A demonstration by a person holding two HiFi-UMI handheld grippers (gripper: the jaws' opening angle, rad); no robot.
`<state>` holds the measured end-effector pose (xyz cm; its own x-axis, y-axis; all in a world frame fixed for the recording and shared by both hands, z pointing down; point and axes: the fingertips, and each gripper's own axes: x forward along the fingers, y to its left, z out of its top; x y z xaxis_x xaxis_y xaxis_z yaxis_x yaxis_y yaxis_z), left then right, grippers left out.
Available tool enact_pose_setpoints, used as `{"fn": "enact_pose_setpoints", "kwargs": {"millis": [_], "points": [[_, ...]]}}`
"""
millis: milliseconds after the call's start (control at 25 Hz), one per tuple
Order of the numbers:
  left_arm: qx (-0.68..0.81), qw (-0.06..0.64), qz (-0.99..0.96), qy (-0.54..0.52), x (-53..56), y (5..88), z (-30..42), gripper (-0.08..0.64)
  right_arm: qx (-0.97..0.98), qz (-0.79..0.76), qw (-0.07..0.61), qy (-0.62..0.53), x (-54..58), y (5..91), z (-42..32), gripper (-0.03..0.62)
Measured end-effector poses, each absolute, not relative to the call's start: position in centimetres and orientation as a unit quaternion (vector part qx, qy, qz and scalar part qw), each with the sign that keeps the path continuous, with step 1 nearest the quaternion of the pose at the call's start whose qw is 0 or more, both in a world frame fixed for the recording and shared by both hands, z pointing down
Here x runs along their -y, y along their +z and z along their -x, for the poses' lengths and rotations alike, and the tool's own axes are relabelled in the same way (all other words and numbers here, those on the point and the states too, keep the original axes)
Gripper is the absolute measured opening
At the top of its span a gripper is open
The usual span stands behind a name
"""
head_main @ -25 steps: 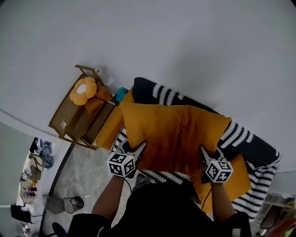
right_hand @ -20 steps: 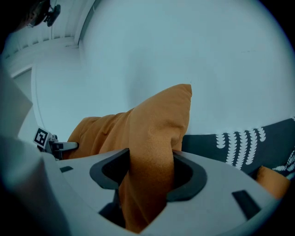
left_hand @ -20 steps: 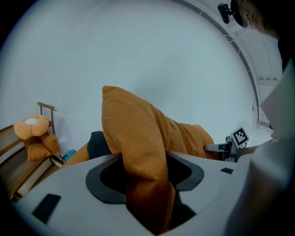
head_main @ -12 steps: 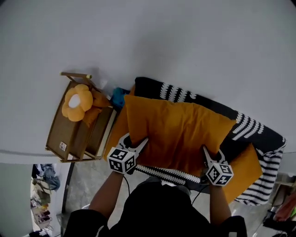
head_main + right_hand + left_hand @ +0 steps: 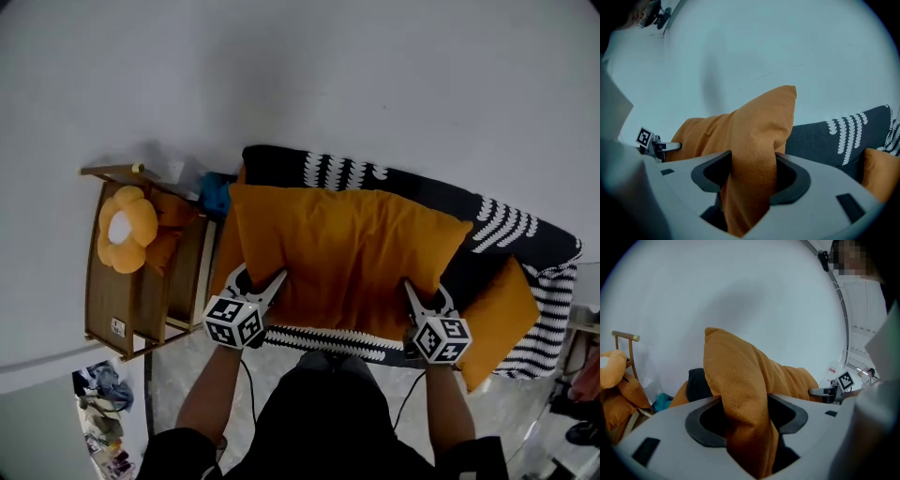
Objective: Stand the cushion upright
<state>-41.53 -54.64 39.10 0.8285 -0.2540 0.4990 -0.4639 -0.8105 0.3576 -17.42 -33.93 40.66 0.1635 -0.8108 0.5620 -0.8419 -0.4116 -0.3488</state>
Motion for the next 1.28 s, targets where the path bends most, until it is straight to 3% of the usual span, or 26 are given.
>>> {"fn": "enact_pose_setpoints", "kwargs": {"millis": [480,1280], "points": [[0.166,0.234,-0.931,0.225,60.2,43.2,35.2,0.287,0.515,-0.782,0.042,0.347,37.6,44.5,12.4,0.265],[0.173,0.237,-0.927,0.233,67.5,50.7,31.8,0.327,0.495,-0.799,0.061,0.337,43.3,50.8,8.0,0.290]]}}
